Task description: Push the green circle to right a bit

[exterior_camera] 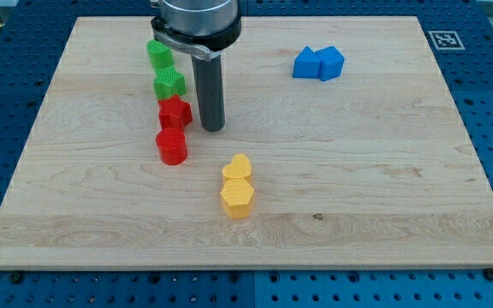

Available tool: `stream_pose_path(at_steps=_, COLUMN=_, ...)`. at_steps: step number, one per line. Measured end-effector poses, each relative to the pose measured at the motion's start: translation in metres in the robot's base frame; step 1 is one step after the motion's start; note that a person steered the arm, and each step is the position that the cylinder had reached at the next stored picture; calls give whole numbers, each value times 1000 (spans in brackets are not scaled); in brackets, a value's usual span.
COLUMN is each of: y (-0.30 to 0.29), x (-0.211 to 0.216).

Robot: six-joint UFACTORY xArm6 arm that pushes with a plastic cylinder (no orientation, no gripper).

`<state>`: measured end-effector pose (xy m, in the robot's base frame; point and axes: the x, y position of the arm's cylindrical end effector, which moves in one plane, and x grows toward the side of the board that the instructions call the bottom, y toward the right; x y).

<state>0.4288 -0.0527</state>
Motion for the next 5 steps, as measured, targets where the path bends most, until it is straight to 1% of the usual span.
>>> stream_pose_path(at_steps=1, y=0, x=-29)
stream_pose_path(at_steps=2, y=0, x=-76)
stream_pose_path(at_steps=3, y=-3, x=-134)
stream_pose_path(at_steps=4, y=-27, x=-190)
stream_pose_path(at_steps=5, y=-99, x=-224)
